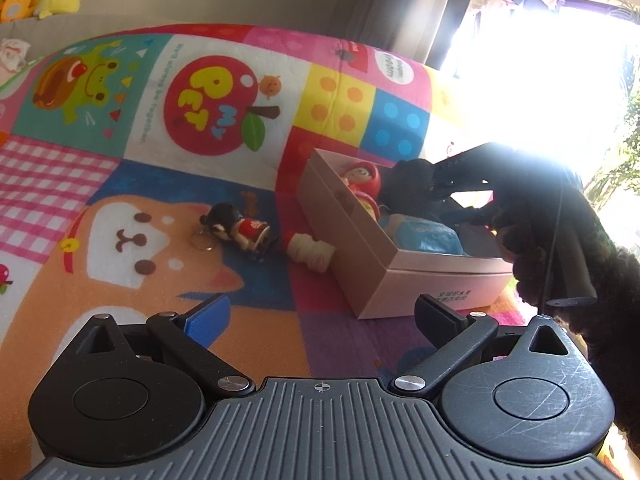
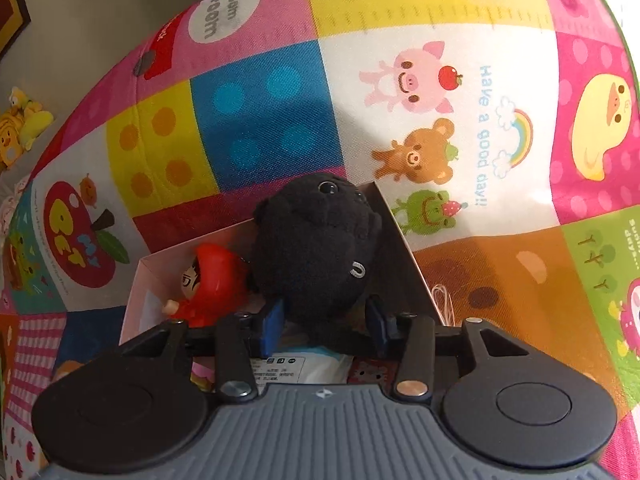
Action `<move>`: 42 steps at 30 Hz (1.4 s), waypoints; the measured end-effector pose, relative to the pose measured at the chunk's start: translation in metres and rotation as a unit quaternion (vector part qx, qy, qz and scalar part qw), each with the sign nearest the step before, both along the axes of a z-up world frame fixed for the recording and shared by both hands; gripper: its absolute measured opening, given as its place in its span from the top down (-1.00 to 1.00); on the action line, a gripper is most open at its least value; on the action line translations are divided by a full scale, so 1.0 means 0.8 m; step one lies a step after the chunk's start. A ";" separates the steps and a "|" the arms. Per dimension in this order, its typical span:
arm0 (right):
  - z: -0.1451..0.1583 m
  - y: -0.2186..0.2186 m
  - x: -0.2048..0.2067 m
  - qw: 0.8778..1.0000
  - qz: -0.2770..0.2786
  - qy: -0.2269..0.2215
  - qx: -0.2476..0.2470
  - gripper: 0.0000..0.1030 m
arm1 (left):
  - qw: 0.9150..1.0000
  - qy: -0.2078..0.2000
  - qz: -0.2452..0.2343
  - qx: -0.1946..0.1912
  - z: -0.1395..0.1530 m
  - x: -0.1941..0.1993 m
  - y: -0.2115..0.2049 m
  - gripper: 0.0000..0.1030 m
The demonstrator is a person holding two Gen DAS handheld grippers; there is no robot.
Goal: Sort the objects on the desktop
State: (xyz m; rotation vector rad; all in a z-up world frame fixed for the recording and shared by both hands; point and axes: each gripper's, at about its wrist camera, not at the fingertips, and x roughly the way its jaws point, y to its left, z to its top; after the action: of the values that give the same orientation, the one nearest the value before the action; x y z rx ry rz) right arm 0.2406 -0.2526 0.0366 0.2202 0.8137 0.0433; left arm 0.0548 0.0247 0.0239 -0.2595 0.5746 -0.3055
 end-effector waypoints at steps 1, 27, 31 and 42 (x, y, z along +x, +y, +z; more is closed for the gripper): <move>-0.001 0.005 -0.001 1.000 -0.001 -0.003 -0.013 0.12 | 1.000 0.000 0.000 0.000 0.000 0.000 0.001 -0.97; 0.028 -0.046 0.049 0.988 -0.025 0.022 0.147 0.09 | 1.000 0.012 0.002 -0.017 -0.003 0.004 0.009 -0.98; 0.045 -0.054 0.024 0.991 -0.032 -0.012 0.133 0.09 | 1.000 0.010 0.010 -0.014 -0.002 0.004 0.010 -0.99; 0.084 0.022 -0.164 0.973 0.155 -0.153 -0.080 -0.41 | 0.997 -0.018 0.058 0.051 0.009 -0.004 0.014 -0.99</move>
State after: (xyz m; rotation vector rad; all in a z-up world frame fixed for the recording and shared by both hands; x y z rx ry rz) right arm 0.1093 -0.2350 0.1041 -0.0688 0.5341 0.2981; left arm 0.0517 0.0360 0.0309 -0.1882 0.5364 -0.1679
